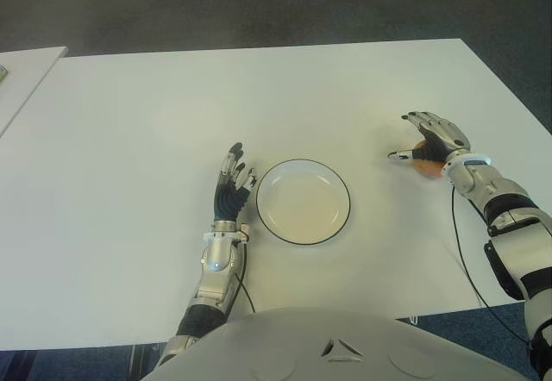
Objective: Put the apples into the plate.
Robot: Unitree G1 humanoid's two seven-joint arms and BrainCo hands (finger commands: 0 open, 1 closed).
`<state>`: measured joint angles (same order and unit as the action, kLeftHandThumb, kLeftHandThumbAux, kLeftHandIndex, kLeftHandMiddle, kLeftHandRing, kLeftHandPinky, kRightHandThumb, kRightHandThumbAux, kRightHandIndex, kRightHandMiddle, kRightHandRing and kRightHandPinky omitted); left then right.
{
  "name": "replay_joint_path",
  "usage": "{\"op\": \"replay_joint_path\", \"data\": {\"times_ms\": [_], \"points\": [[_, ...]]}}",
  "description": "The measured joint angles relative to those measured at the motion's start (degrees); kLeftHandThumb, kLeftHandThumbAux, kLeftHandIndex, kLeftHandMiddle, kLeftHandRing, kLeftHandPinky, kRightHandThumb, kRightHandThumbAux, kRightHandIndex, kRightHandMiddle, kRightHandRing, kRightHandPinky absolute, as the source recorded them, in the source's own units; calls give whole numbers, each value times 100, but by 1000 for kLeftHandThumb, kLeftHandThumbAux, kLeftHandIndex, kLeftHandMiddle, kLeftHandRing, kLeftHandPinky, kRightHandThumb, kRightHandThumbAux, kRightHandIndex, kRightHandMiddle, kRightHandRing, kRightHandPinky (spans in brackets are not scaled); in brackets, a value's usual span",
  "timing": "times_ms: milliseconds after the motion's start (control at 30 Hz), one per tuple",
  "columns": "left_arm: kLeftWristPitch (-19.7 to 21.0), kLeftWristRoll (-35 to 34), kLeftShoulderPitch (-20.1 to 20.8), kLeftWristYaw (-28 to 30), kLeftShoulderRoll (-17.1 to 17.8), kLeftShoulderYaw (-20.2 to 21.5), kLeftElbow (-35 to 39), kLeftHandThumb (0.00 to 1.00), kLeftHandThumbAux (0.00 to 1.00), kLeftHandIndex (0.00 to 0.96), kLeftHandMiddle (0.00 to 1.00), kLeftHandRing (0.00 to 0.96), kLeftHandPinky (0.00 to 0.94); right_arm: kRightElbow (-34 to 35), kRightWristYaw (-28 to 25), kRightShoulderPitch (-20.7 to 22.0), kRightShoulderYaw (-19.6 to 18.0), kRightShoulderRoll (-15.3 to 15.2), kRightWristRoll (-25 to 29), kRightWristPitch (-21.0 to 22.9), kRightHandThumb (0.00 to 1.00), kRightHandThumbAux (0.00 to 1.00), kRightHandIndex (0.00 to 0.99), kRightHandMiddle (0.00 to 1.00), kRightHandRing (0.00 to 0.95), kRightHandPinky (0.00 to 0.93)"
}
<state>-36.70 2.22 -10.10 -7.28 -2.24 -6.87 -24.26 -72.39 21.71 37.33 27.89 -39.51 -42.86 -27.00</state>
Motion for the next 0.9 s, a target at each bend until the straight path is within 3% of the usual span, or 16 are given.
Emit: {"op": "replay_joint_path", "data": {"times_ms": [900], "points": [[-65, 7, -2, 10, -6, -3, 1, 0, 674, 0, 0, 0, 0, -1, 127, -381, 48, -325, 89, 40, 231, 369, 0, 0, 0, 0]]}}
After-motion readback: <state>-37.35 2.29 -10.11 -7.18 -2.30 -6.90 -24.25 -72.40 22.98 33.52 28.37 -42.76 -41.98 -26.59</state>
